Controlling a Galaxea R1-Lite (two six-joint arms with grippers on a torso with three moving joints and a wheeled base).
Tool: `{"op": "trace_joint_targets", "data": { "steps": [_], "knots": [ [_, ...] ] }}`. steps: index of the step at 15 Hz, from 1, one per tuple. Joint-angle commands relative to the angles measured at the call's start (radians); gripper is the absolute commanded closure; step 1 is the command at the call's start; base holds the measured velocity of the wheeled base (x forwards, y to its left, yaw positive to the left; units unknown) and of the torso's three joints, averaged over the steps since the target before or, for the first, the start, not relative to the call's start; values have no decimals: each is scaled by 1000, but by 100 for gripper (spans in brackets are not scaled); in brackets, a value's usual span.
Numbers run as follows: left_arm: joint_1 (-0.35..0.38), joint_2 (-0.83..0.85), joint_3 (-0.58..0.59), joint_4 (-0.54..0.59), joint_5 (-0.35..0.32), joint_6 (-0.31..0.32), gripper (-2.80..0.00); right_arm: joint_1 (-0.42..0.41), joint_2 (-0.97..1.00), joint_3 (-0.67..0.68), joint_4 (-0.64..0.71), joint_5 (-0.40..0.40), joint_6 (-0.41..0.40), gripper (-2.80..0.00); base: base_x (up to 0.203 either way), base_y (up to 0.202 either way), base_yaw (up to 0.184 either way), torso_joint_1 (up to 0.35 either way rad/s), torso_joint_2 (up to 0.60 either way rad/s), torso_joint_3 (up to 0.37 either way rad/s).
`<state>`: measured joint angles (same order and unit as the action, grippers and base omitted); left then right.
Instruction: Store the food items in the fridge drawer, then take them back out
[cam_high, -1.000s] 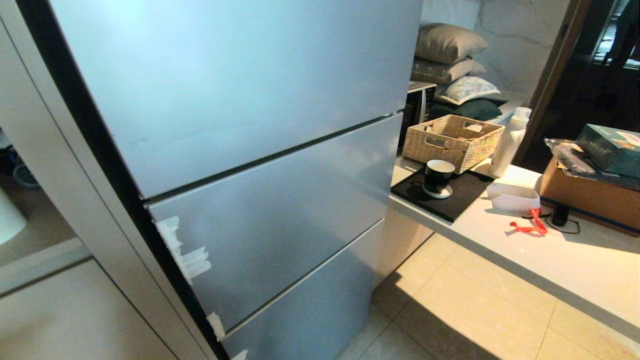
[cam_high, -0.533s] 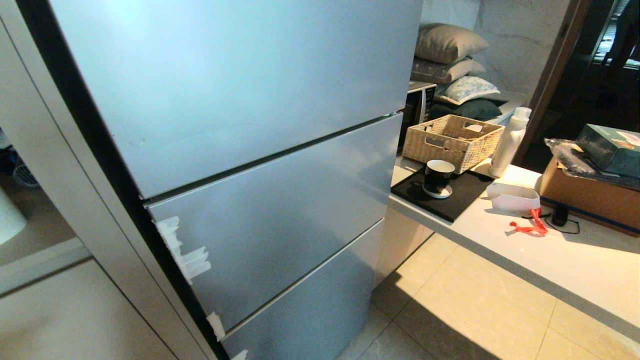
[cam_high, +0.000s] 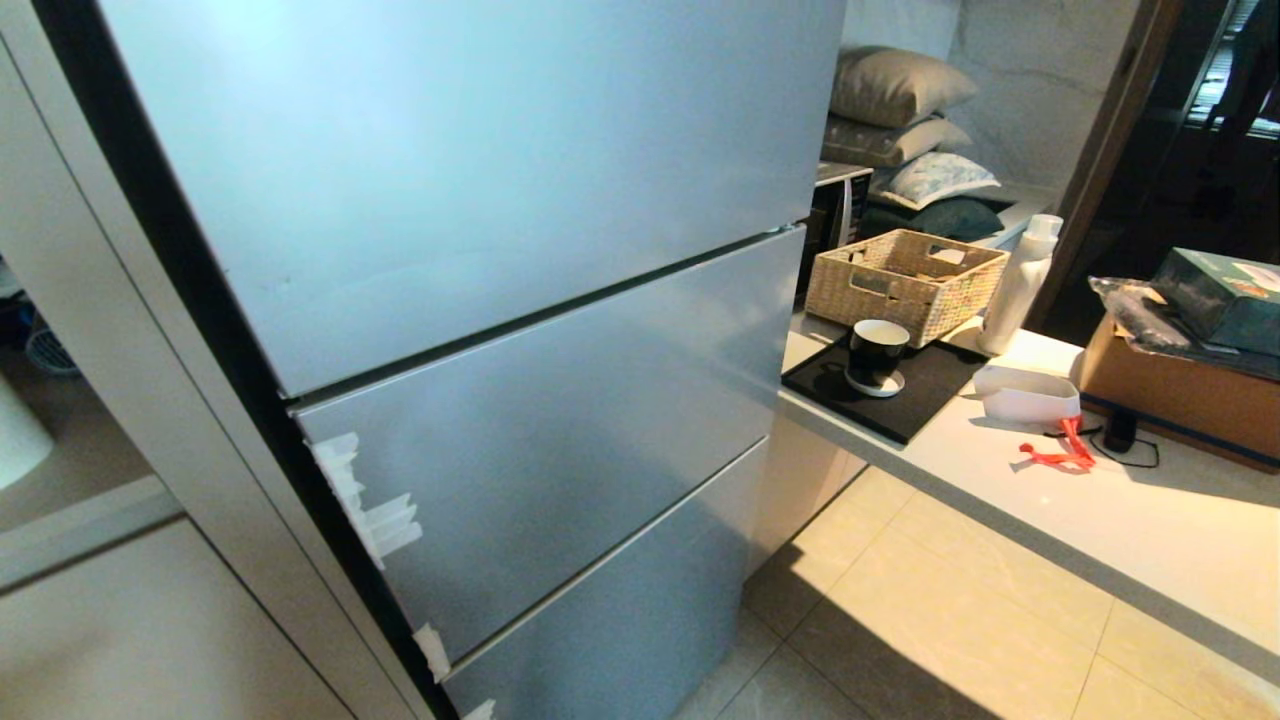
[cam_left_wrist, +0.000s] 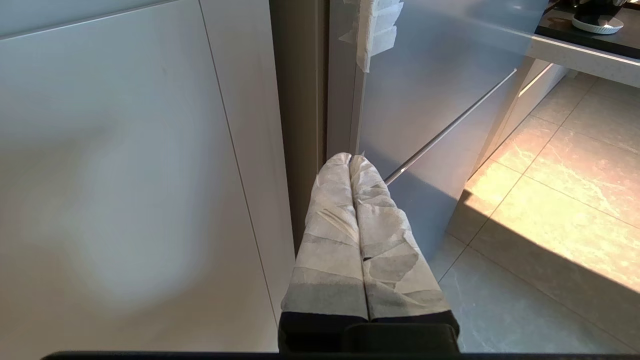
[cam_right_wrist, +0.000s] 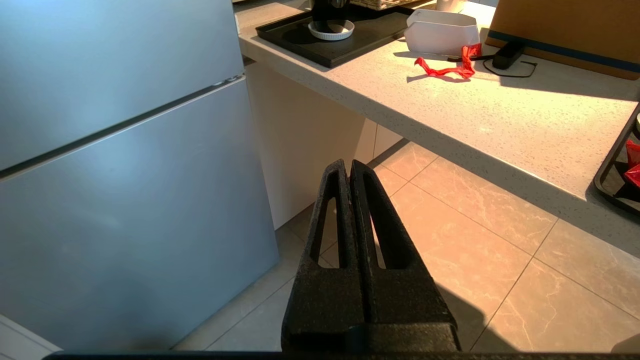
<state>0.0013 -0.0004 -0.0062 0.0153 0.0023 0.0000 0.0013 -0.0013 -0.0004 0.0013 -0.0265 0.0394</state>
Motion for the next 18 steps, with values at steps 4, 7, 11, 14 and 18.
{"op": "trace_joint_targets", "data": {
  "steps": [4, 7, 11, 14, 18],
  "knots": [
    [0, -1, 0, -2, 1, -5, 0, 0, 3, -1, 0, -1, 1, 0, 0, 0, 0, 0, 0, 0],
    [0, -1, 0, 0, 1, -5, 0, 0, 3, -1, 0, 0, 1, 0, 0, 0, 0, 5, 1, 69],
    [0, -1, 0, 0, 1, -5, 0, 0, 3, -1, 0, -1, 1, 0, 0, 0, 0, 3, 0, 185],
    [0, -1, 0, 0, 1, -3, 0, 0, 3, 0, 0, -1, 1, 0, 0, 0, 0, 1, -1, 75],
    [0, 0, 0, 0, 1, -2, 0, 0, 3, 0, 0, 0, 1, 0, 0, 0, 0, 0, 0, 0]
  ]
}}
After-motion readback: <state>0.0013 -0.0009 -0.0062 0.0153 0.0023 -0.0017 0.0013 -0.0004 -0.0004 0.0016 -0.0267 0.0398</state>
